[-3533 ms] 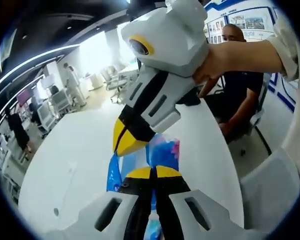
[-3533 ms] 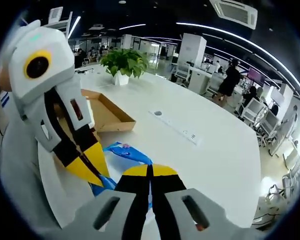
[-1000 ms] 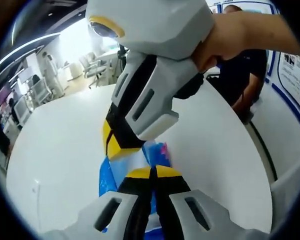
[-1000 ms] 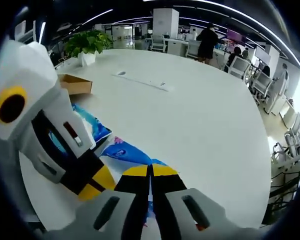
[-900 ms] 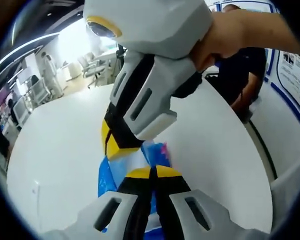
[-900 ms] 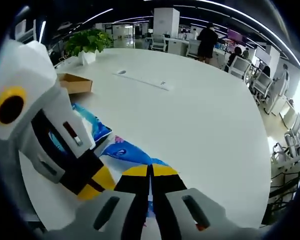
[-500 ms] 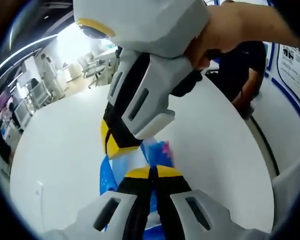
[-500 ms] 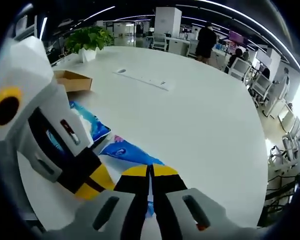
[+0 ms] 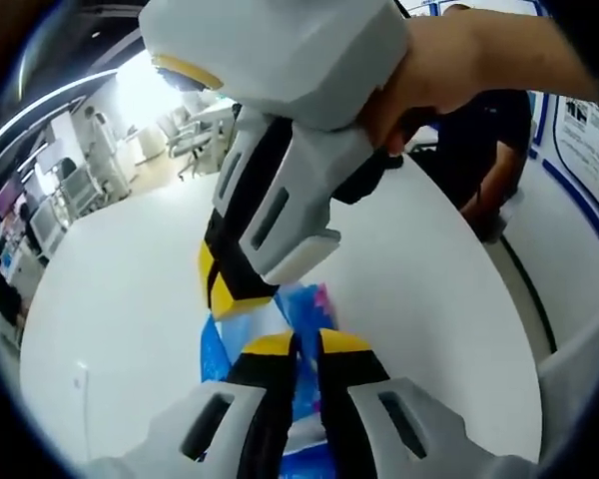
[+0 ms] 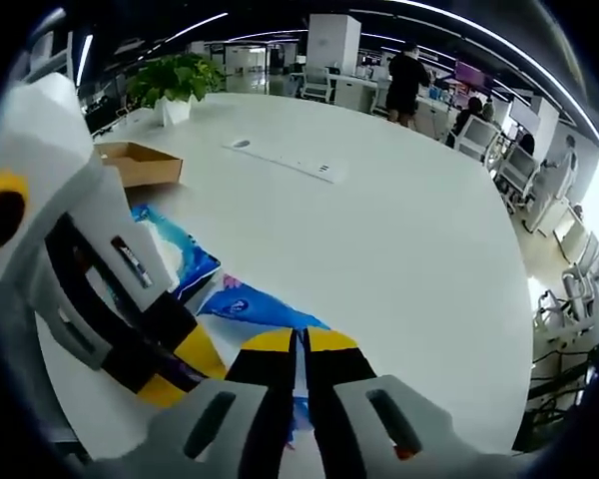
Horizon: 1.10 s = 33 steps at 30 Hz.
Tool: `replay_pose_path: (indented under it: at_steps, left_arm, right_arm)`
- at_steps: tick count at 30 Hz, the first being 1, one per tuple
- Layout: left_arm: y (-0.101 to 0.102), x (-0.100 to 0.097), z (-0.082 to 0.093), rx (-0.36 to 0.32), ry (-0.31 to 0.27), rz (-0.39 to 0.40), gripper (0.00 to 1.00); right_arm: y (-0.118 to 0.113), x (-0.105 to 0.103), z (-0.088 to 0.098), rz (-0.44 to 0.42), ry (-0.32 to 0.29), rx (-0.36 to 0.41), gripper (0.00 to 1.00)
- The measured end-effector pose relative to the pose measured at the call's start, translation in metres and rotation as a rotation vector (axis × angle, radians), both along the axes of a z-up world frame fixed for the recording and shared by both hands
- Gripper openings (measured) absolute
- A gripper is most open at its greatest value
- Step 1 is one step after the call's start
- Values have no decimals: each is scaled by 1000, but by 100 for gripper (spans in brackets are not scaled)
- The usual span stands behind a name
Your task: Operate the shoe box by opening the lid, removing the specified soft item, and placing it in the target area until the item is outside and the box remains undamaged.
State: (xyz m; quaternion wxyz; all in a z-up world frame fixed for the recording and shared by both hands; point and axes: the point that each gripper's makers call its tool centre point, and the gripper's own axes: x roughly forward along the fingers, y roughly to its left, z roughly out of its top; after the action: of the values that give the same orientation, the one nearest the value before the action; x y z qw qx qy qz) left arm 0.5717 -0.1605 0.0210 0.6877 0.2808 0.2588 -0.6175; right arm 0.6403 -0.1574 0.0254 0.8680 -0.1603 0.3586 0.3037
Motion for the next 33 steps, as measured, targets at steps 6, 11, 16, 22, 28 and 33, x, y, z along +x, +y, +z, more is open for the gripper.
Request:
replay_pose_path:
  at_steps: [6, 11, 16, 22, 28, 33]
  left_arm:
    - [5, -3, 10, 1, -22, -3, 7]
    - [13, -5, 23, -7, -19, 18, 9]
    - [19, -11, 39, -37, 12, 82, 12]
    - [32, -11, 50, -46, 32, 189, 13]
    - [42, -16, 62, -53, 34, 240, 18]
    - [58, -20, 70, -51, 43, 283, 25]
  right_arm:
    - [3, -3, 8, 0, -13, -5, 2]
    - [5, -5, 19, -6, -36, 3, 4]
    - [6, -9, 33, -7, -69, 11, 6]
    - [8, -23, 45, -2, -76, -6, 11]
    - [10, -35, 59, -12, -85, -19, 16]
    - [17, -47, 66, -7, -83, -17, 21]
